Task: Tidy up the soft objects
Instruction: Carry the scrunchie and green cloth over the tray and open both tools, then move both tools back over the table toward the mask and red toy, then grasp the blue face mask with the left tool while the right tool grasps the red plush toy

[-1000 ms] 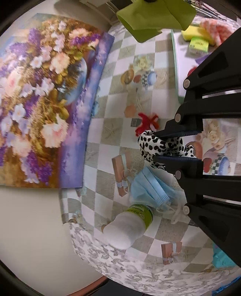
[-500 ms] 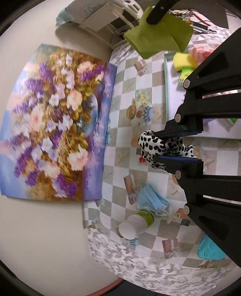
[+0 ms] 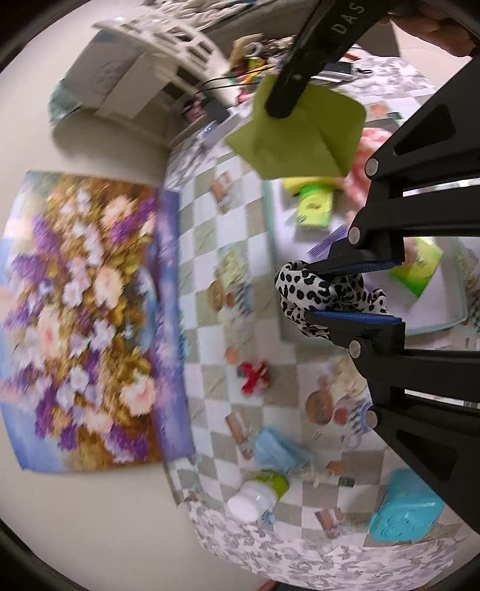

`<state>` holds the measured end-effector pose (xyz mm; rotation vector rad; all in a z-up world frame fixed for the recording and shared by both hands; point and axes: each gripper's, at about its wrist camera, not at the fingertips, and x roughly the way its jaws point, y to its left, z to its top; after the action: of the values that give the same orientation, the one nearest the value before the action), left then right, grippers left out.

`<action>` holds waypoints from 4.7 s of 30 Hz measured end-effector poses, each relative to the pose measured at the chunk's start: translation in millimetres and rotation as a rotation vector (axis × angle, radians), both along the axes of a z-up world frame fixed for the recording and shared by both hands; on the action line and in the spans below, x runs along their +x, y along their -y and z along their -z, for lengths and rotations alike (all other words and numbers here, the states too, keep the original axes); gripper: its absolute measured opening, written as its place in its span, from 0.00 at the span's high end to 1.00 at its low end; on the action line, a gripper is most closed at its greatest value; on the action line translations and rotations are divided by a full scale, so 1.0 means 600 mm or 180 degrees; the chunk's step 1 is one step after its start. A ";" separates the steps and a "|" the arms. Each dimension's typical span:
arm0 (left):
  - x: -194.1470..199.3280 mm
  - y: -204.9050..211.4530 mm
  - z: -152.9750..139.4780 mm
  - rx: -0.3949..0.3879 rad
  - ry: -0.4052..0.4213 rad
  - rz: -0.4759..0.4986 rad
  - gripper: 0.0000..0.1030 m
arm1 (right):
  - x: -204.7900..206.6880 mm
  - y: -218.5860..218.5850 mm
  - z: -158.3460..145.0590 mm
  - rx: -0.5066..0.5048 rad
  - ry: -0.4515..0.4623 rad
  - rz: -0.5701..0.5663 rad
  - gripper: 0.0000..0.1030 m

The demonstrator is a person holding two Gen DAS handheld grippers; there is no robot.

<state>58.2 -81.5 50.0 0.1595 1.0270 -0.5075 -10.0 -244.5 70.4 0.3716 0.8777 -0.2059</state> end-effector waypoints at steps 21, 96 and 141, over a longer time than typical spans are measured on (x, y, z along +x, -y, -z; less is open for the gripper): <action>0.006 0.015 0.166 0.0437 -0.0903 0.0006 0.81 | 0.051 -0.008 0.193 0.0249 -0.1070 -0.0217 0.97; 0.115 -0.330 0.108 0.0199 -0.0694 -0.1874 0.10 | 0.109 -0.196 0.138 -0.0162 -0.0779 -0.0610 0.00; 0.305 -0.270 0.251 0.0199 -0.0636 -0.1708 0.11 | 0.377 -0.212 0.275 0.0100 -0.0646 -0.0688 0.14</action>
<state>241.3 80.3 -100.5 -0.1150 1.2265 -0.0016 216.1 -117.4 -94.4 0.2853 1.1147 -0.0299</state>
